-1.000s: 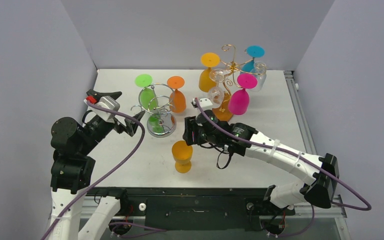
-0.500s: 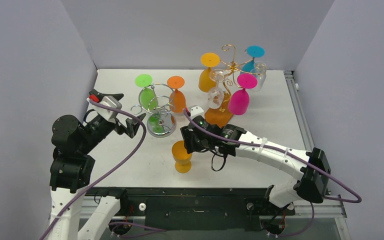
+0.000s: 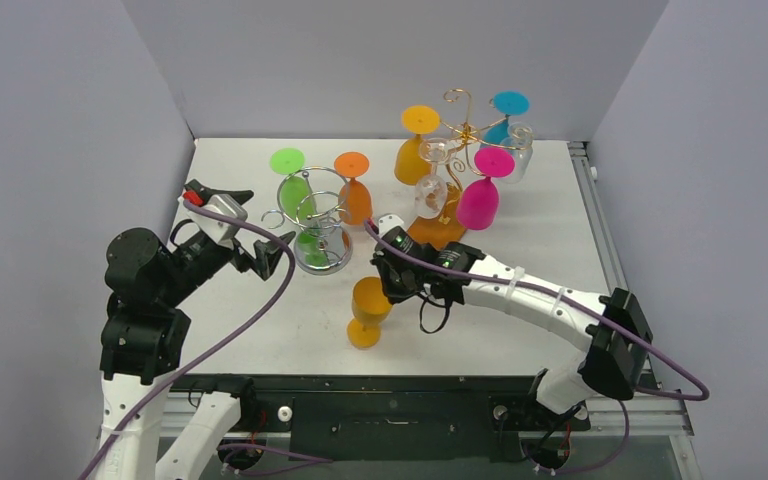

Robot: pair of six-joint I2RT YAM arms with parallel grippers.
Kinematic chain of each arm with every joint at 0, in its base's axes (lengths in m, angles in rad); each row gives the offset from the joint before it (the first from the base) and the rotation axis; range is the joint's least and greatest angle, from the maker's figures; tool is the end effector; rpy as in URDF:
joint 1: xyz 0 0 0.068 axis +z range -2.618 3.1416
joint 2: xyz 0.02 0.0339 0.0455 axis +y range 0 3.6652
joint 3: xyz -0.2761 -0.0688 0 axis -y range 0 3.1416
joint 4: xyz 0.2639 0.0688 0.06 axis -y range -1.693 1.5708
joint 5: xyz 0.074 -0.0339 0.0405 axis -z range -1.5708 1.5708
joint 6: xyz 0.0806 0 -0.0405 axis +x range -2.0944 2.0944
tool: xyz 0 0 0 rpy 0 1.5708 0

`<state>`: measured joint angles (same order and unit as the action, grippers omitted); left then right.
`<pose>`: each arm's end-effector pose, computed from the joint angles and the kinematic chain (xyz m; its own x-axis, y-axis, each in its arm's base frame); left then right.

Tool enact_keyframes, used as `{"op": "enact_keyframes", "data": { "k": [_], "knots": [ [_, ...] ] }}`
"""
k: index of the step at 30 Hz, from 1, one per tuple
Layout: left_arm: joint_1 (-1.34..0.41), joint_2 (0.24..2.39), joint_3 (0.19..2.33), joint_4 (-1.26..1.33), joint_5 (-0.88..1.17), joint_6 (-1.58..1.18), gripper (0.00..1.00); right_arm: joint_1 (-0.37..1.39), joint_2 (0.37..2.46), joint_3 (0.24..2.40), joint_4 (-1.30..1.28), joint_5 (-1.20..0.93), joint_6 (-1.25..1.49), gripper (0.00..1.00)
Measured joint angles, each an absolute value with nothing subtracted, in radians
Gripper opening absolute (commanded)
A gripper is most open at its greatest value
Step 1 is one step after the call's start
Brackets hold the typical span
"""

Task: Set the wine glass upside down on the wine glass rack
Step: Pick up the wine glass at the center of the board, then turn the wine glass upside down at the wine rack.

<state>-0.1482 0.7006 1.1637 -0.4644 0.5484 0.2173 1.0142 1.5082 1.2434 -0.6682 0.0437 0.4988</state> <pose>0.1530 -0.0653 0.4629 0.1371 0.1656 -0.9766 0.6268 0.7489 0.2149 0.1959 0.3082 0.2538 -0.7719 -0.3360 -0.5397 -0.5298 0.8092 0.2540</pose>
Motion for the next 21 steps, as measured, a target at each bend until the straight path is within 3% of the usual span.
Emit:
{"op": "enact_keyframes", "data": {
  "k": [4,13,21],
  "knots": [
    [-0.148,0.713,1.164,-0.472,0.566,0.197,0.97,0.968,1.438,1.250,-0.682,0.044,0.478,0.00],
    [-0.148,0.736,1.155,-0.497,0.665,0.154,0.99,0.937,1.016,1.268,-0.517,0.150,0.473,0.00],
    [-0.148,0.747,1.127,-0.498,0.714,0.128,1.00,0.985,0.995,1.245,-0.255,0.259,0.537,0.00]
  ]
}}
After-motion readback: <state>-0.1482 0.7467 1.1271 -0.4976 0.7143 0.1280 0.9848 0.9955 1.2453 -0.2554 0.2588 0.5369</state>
